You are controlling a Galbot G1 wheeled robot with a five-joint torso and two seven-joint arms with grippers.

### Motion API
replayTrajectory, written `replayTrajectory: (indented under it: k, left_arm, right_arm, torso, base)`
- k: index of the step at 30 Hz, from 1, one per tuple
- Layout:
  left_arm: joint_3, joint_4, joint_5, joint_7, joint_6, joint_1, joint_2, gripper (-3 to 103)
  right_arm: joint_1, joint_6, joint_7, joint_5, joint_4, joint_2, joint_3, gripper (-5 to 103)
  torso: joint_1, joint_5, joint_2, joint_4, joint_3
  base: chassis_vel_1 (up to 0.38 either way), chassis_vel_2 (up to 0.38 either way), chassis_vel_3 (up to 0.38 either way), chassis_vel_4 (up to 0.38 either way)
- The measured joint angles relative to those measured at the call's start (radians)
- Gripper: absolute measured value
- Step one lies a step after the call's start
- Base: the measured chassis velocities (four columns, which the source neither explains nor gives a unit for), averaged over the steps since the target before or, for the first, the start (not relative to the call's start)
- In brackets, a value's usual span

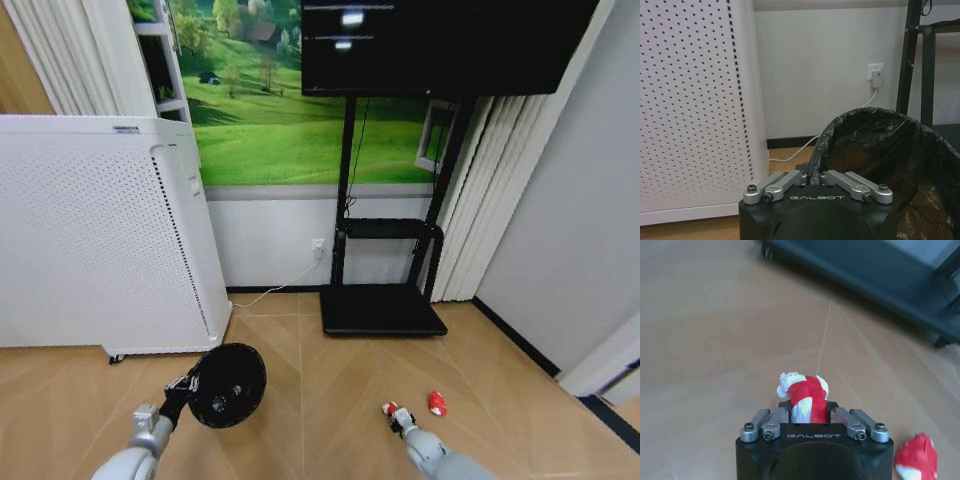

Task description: Pick up the trash bin and place the garbage on the floor into it.

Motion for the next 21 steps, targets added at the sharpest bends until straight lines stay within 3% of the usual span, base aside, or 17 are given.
replayTrajectory:
  k: [7, 13, 19, 21]
  left_arm:
    - [0.105, 0.027, 0.013, -0.020, 0.020, -0.085, -0.028, 4]
    - [0.168, 0.078, 0.015, -0.033, 0.029, -0.159, -0.051, 4]
    - [0.207, 0.131, 0.015, -0.041, 0.030, -0.228, -0.058, 4]
    - [0.241, 0.158, 0.014, -0.047, 0.034, -0.276, -0.071, 4]
  right_arm:
    - [-0.065, -0.006, -0.035, 0.031, 0.262, -0.073, 0.122, 32]
    - [-0.117, 0.047, -0.094, 0.024, 0.429, -0.125, 0.217, 32]
    - [-0.167, 0.168, -0.225, 0.035, 0.542, -0.184, 0.297, 32]
    - [-0.180, 0.252, -0.297, 0.035, 0.575, -0.197, 0.307, 32]
  torso:
    - [0.000, -0.0006, 0.000, -0.0003, 0.000]
    - [0.000, -0.0006, 0.000, 0.0000, 0.000]
    - [0.000, -0.0003, 0.000, -0.0002, 0.000]
    - [0.000, -0.0004, 0.000, -0.0002, 0.000]
  base:
    - [0.000, 0.000, 0.000, 0.000]
    - [0.000, 0.000, 0.000, 0.000]
    - [0.000, 0.000, 0.000, 0.000]
    - [0.000, 0.000, 0.000, 0.000]
